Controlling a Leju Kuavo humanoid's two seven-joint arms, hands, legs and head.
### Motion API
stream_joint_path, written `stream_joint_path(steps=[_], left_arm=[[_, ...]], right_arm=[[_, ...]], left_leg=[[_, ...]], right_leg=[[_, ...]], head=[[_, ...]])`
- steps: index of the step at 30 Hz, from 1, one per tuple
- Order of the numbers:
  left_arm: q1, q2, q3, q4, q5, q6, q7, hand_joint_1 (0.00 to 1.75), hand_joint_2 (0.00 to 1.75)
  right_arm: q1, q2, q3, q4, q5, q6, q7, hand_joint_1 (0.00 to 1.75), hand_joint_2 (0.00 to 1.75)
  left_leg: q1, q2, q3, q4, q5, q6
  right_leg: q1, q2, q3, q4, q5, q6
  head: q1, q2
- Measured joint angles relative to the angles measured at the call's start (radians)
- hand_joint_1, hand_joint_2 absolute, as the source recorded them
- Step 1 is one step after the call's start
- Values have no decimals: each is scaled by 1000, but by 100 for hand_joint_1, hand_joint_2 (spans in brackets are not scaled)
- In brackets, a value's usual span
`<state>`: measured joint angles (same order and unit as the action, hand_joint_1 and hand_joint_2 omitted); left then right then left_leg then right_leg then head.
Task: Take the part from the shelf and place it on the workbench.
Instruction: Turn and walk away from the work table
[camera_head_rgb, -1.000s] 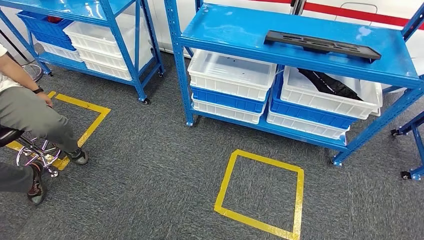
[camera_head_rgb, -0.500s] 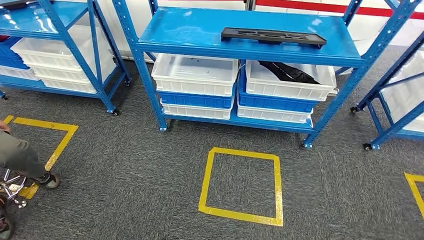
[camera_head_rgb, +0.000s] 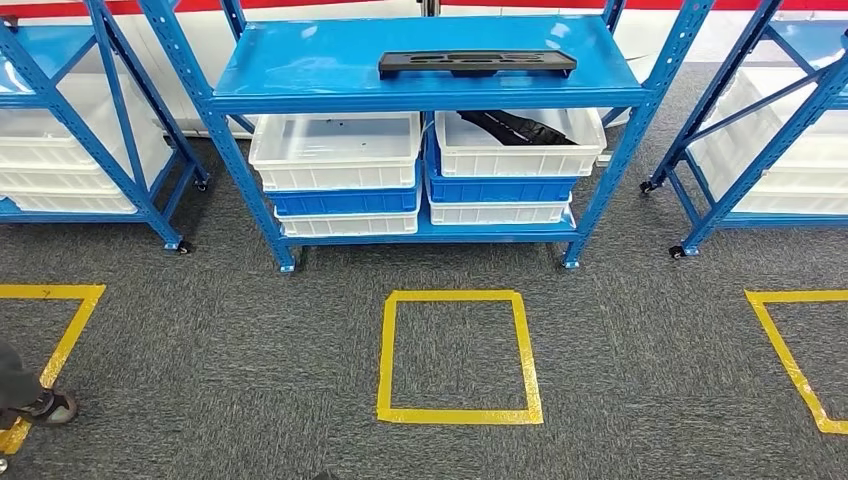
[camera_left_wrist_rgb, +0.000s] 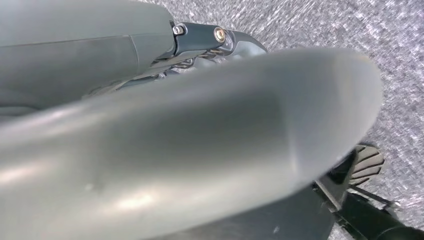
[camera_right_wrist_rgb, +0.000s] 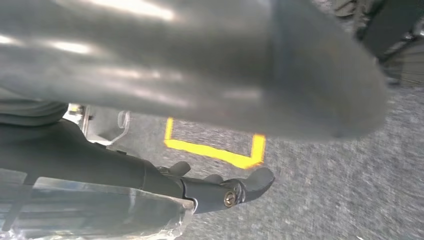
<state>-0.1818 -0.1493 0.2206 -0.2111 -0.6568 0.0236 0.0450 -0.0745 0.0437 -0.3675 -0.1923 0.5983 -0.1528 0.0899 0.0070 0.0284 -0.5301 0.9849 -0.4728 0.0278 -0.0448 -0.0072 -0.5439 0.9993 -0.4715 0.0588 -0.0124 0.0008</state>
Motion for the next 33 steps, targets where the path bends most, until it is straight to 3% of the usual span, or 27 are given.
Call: stream_joint_path(steps=[1,4,5,8,12,14,17,18,19,20,22,23,24,26,27,28,29,30,31,33], left_arm=[[-2,0,1,0,0,1,-1,0,0],[-3,1,2,0,1,3,-2,0,0],[-4,1,3,0,1,4,-2,0,0],[-5,1,7,0,1,4,-2,0,0],[-6,1,11,0,4,4,-2,0,0],[-6,1,13,-1,7,4,-5,0,0],[-7,1,16,-2,7,5,-12,0,0],[-8,-1,16,-2,7,6,-12,0,0],[-9,-3,16,-2,6,7,-13,0,0],[-10,-5,17,-3,4,8,-13,0,0],[-9,-8,17,-3,1,8,-13,0,0],[-8,-9,17,-3,0,8,-13,0,0],[-7,-10,17,-3,-1,8,-13,0,0],[-6,-12,17,-3,-3,8,-13,0,0],[-7,-11,17,-3,-4,8,-13,0,0],[-8,-11,17,-3,-5,8,-13,0,0],[-9,-11,17,-4,-5,8,-13,0,0],[-10,-10,18,-4,-5,8,-14,0,0],[-10,-11,18,-5,-5,8,-14,0,0],[-11,-11,18,-6,-7,8,-16,0,0]], right_arm=[[0,1,0,0,0,0,0,0,0],[1,0,-1,0,0,0,2,0,0],[1,0,-2,0,0,0,2,0,0],[0,0,-2,0,1,0,2,0,0],[0,1,-2,0,1,0,2,0,0],[1,3,-2,0,2,1,2,0,0],[1,6,-4,1,5,6,4,0,0],[1,5,-5,1,8,7,4,0,0],[0,4,-7,1,10,8,5,0,0],[0,4,-8,1,12,9,6,0,0],[1,2,-9,1,16,10,8,0,0],[3,0,-9,1,18,11,10,0,0],[5,-3,-10,1,19,11,12,0,0],[7,-5,-10,1,21,13,15,0,0],[8,-3,-11,2,22,14,16,0,0],[8,-1,-11,2,22,15,17,0,0],[8,0,-12,3,22,16,17,0,0],[9,1,-13,3,22,16,17,0,0],[11,-1,-14,3,23,16,18,0,0],[15,-1,-17,3,23,16,19,0,0]], left_leg=[[-2,-1,-2,3,0,4],[1,-2,-3,3,5,36],[2,-2,-4,3,5,41],[7,-2,-5,1,7,39],[13,-2,-12,5,9,16],[12,-2,-14,3,7,17],[7,-7,1,-37,13,32],[8,-8,7,-46,17,35],[10,-10,13,-52,21,37],[11,-9,12,-53,22,37],[13,-8,11,-52,23,33],[16,-8,12,-51,22,28],[20,-9,14,-49,20,21],[33,-11,20,-39,7,-3],[38,-11,21,-30,-2,-17],[38,-11,19,-20,-12,-31],[38,-10,18,-13,-21,-43],[39,-10,19,-8,-27,-51],[41,-9,20,-6,-29,-58],[48,-11,7,33,-26,-61]], right_leg=[[0,1,1,-3,4,-5],[5,1,-1,-1,7,-12],[8,1,-1,-1,7,-15],[16,1,-3,-1,9,-23],[17,0,-8,-1,12,-29],[10,-1,-8,-1,20,-24],[13,-3,-10,19,41,4],[14,-2,-17,39,29,6],[13,0,-33,72,2,-4],[12,2,-55,125,-32,-14],[9,5,-109,241,-90,-17],[5,5,-121,267,-98,-7],[0,5,-113,253,-87,10],[-17,5,-55,129,-31,52],[-20,7,-30,69,-21,62],[-22,7,-14,32,-19,57],[-21,8,-11,20,-27,41],[-18,8,-14,24,-39,16],[-18,8,-8,29,-39,-4],[-13,11,10,30,-46,-25]], head=[[-1,0],[-2,0],[-2,0],[-2,0],[-1,0],[-2,0],[-2,0],[-1,0],[1,0],[4,0],[7,0],[7,0],[8,0],[8,0],[12,0],[16,0],[16,0],[14,0],[9,0],[1,0]])
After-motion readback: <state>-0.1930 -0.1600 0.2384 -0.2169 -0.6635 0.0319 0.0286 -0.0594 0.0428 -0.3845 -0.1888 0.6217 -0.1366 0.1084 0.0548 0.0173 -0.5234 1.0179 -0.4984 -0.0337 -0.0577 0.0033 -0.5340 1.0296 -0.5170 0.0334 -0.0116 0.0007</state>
